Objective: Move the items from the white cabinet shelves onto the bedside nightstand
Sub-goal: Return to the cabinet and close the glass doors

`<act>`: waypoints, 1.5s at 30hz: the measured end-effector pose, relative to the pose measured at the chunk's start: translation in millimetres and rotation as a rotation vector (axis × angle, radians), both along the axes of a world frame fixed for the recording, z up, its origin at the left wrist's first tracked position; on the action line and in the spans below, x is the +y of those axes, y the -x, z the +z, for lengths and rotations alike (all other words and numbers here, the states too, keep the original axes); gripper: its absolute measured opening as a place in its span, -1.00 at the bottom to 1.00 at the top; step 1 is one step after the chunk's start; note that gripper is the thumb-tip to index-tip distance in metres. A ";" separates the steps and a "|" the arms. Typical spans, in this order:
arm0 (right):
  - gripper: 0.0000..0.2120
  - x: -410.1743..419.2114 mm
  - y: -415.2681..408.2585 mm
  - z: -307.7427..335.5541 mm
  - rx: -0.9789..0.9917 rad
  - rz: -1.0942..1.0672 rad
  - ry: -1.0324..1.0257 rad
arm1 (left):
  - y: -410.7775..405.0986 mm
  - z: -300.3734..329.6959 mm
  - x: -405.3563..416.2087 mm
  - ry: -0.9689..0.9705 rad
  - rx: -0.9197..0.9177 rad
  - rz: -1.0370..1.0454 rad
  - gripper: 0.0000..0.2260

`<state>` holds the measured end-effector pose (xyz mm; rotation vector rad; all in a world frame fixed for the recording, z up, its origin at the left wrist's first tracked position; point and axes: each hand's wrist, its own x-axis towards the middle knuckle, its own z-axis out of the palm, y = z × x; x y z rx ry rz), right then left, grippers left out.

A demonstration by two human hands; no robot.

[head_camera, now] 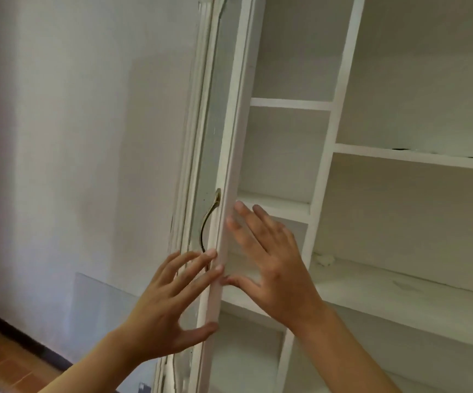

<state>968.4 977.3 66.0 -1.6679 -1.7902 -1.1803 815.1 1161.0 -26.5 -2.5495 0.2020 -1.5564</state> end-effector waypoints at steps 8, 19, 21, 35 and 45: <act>-0.13 -35.8 -54.1 -0.1 -0.056 -0.197 -0.021 | -82.3 6.7 -0.9 -0.109 0.043 -0.148 -0.19; -0.21 -51.9 -122.4 -10.1 -0.113 -0.404 -0.040 | -173.7 12.2 0.9 -0.244 0.062 -0.198 -0.30; -0.22 -51.2 -137.5 -11.3 -0.127 -0.401 -0.040 | -186.1 4.9 0.1 -0.239 0.055 -0.188 -0.32; -0.28 -38.9 -240.8 -10.4 -0.183 -0.317 -0.031 | -268.6 -16.9 1.2 -0.198 0.015 -0.084 -0.36; -0.26 -21.8 -297.8 -9.6 -0.169 -0.223 -0.041 | -302.8 -14.9 5.7 -0.186 0.007 -0.010 -0.42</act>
